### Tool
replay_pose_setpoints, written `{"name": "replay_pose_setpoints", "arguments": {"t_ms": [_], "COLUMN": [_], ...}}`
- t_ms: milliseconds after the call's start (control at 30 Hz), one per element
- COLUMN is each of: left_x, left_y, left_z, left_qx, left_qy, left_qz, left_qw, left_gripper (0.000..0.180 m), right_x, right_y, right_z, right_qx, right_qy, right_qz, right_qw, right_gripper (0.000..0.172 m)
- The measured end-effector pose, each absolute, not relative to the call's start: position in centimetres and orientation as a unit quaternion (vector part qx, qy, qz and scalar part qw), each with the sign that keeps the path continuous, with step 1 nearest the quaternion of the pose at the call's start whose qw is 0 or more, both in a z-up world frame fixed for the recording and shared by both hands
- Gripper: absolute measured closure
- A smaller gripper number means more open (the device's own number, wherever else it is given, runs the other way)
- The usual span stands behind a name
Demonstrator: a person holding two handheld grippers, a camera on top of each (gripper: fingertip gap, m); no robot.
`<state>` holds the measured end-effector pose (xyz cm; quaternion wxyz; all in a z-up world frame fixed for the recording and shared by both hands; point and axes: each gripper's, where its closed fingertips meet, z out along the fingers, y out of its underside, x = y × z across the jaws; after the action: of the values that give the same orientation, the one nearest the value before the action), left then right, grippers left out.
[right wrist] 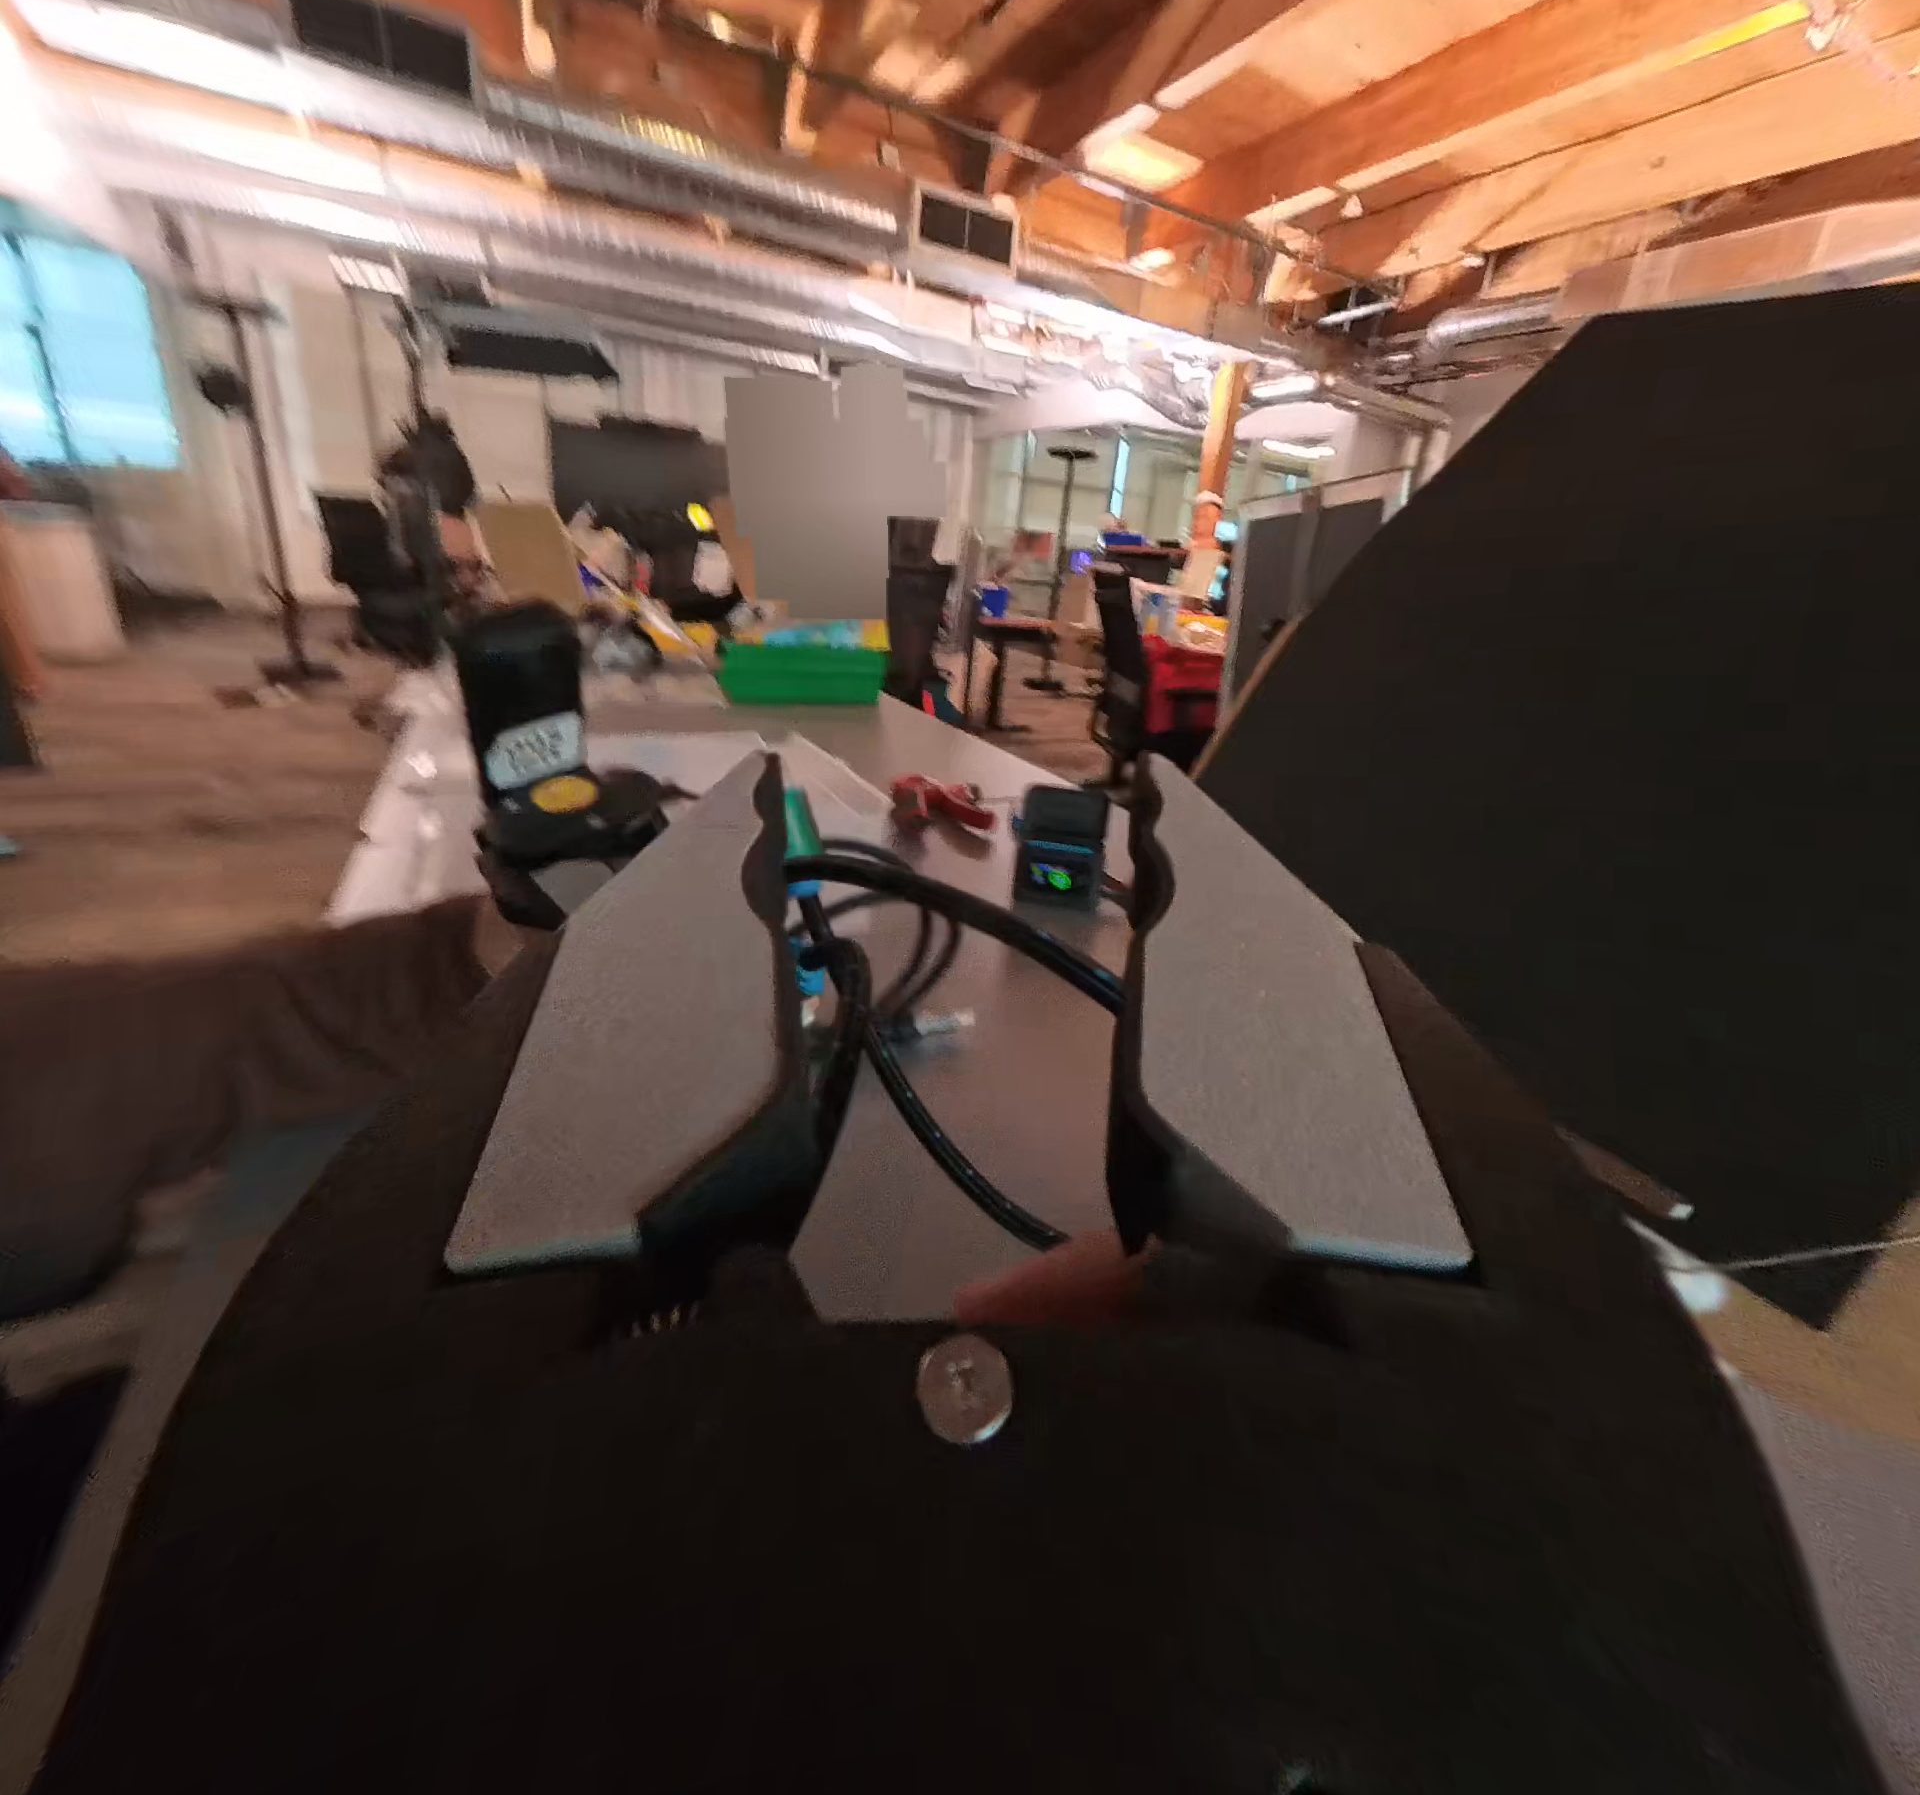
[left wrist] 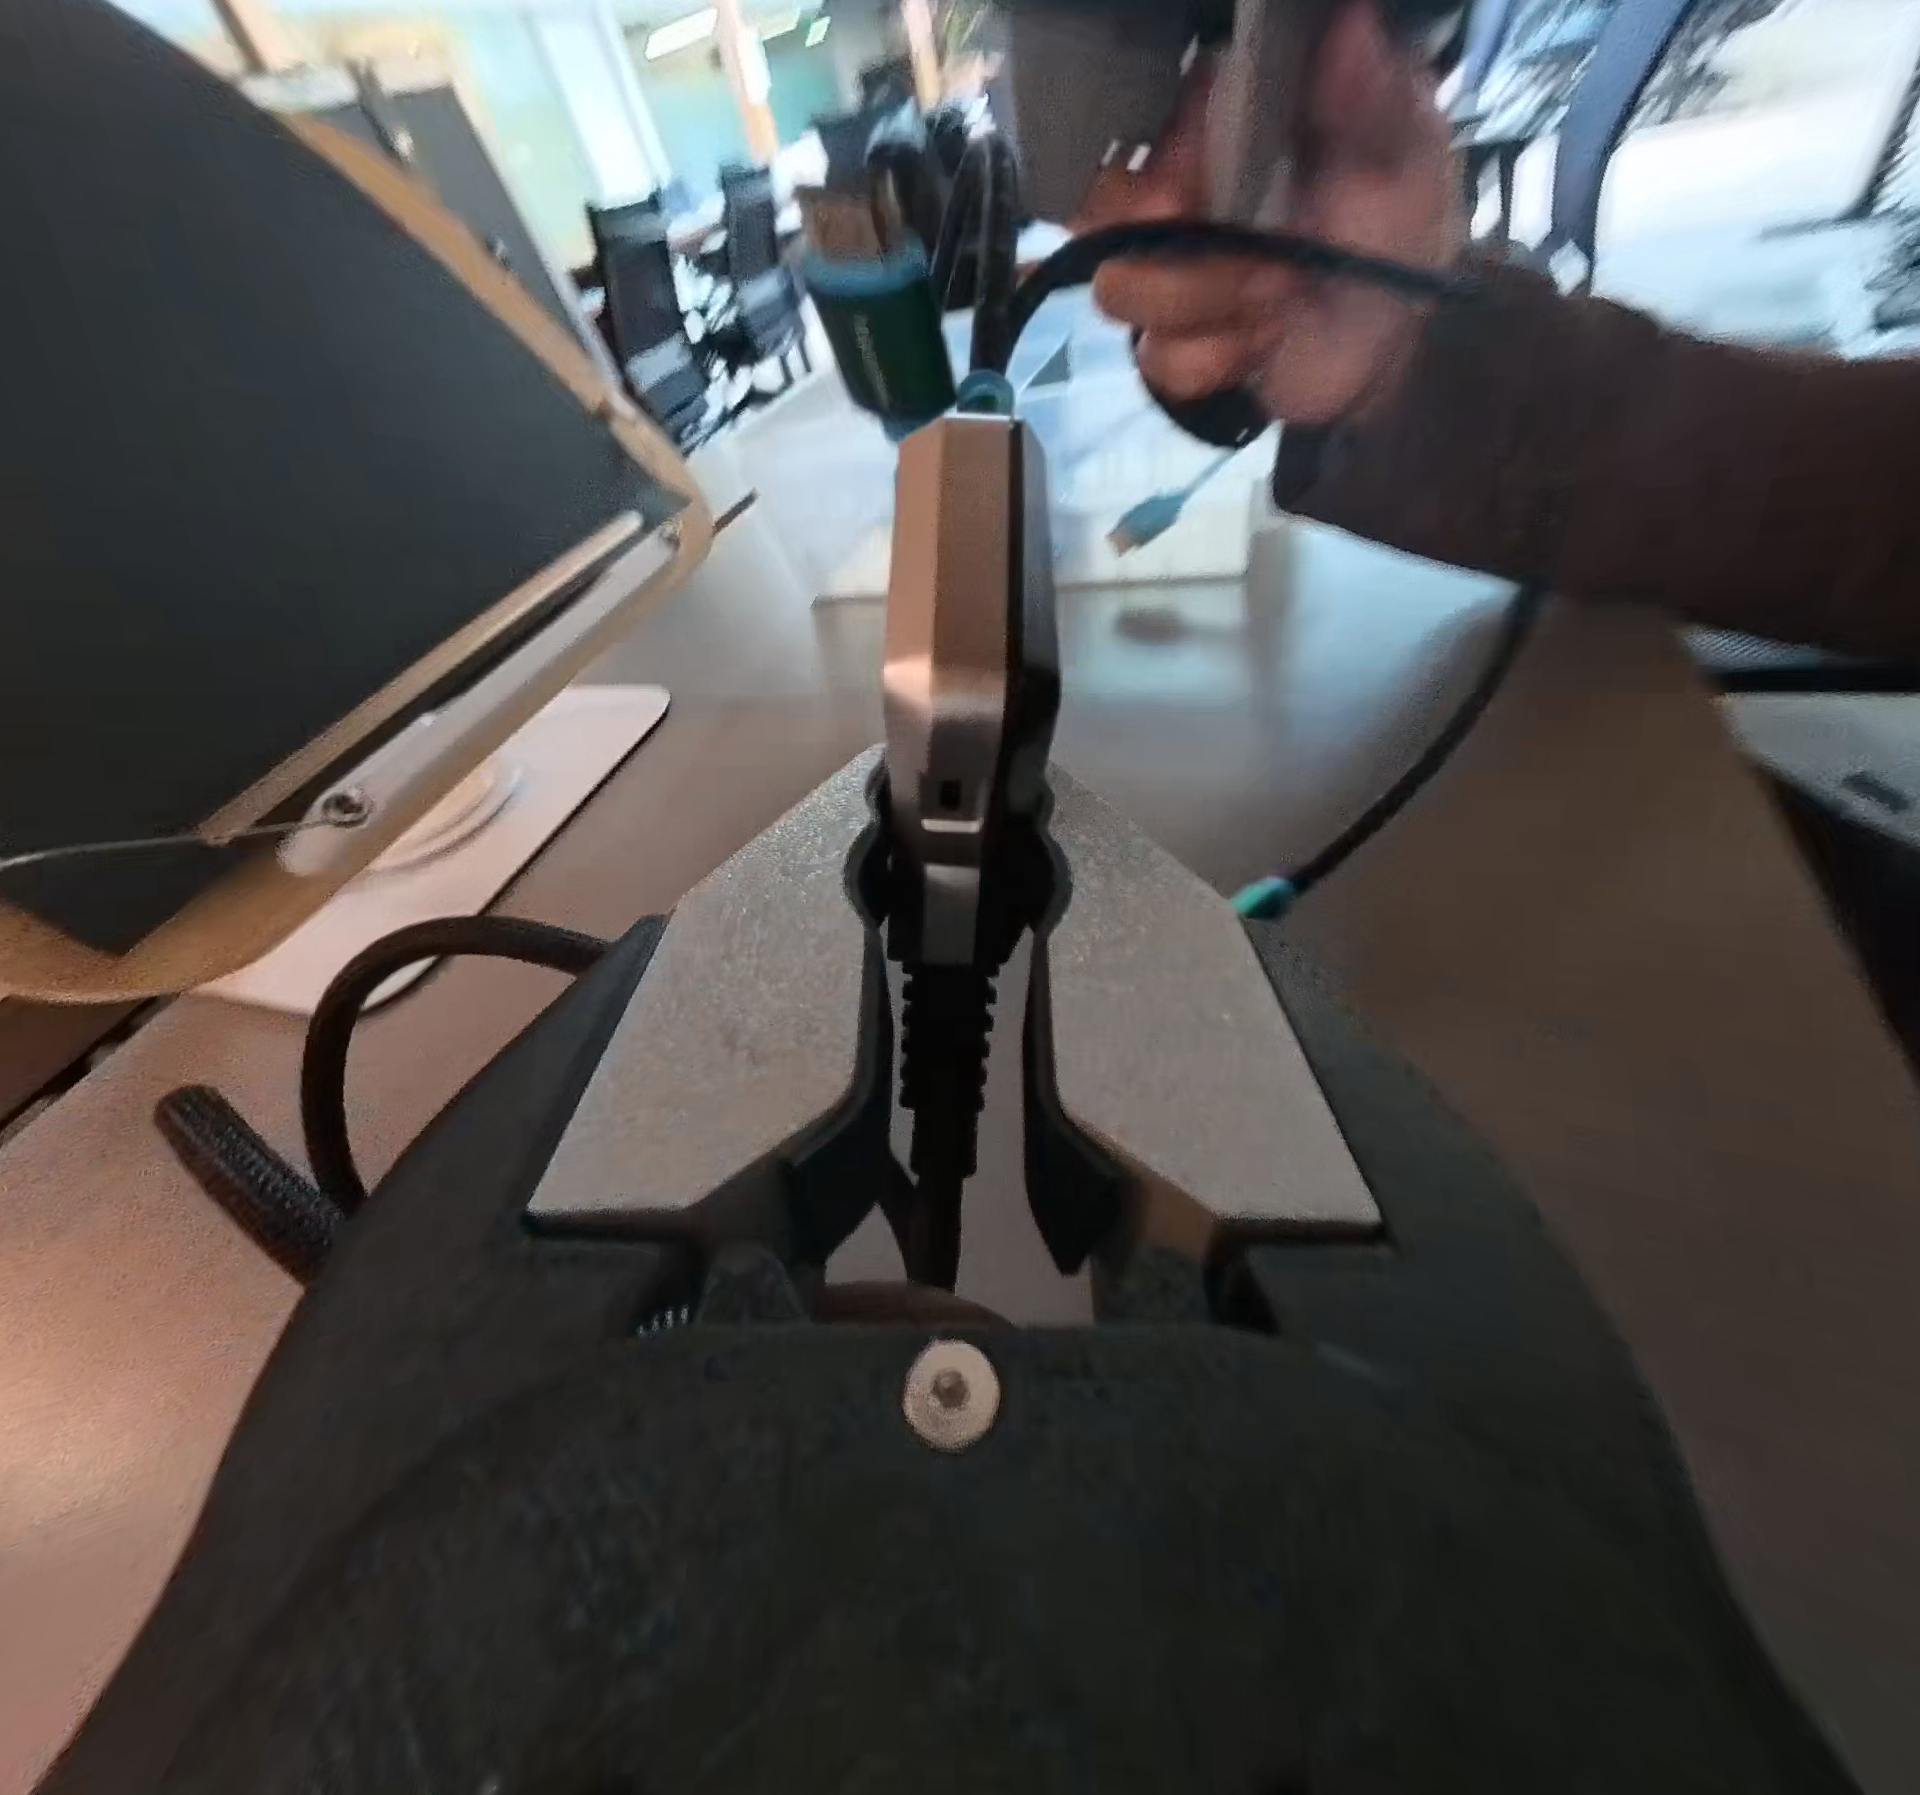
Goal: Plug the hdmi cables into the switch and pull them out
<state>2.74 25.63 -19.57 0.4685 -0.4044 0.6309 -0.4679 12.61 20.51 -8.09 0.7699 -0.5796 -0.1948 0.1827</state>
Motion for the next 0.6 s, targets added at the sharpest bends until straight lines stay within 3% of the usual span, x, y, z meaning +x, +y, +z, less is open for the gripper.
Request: {"name": "replay_pose_setpoints", "arguments": {"t_ms": [200,267,500,600], "left_x": [0.1,-0.4,0.0,0.6], "left_y": [24.5,24.6,24.4,25.0], "left_z": [-15.5,-14.3,-13.0,-13.4], "left_qx": [-0.341,-0.328,-0.317,-0.335], "left_qy": [0.553,0.52,0.467,0.459], "left_qz": [-0.606,-0.646,-0.7,-0.695], "left_qw": [0.459,0.453,0.437,0.439], "left_gripper": [0.161,0.161,0.161,0.161], "right_x": [13.7,13.2,5.2,2.8], "right_y": [20.4,21.1,19.4,17.8], "right_z": [-7.4,-8.8,-15.2,-15.4], "right_qx": [-0.564,-0.584,-0.638,-0.605], "right_qy": [-0.14,-0.149,-0.348,-0.405], "right_qz": [0.311,0.324,0.345,0.34], "right_qw": [0.752,0.729,0.594,0.596], "right_gripper": [0.109,0.119,0.136,0.137]}}
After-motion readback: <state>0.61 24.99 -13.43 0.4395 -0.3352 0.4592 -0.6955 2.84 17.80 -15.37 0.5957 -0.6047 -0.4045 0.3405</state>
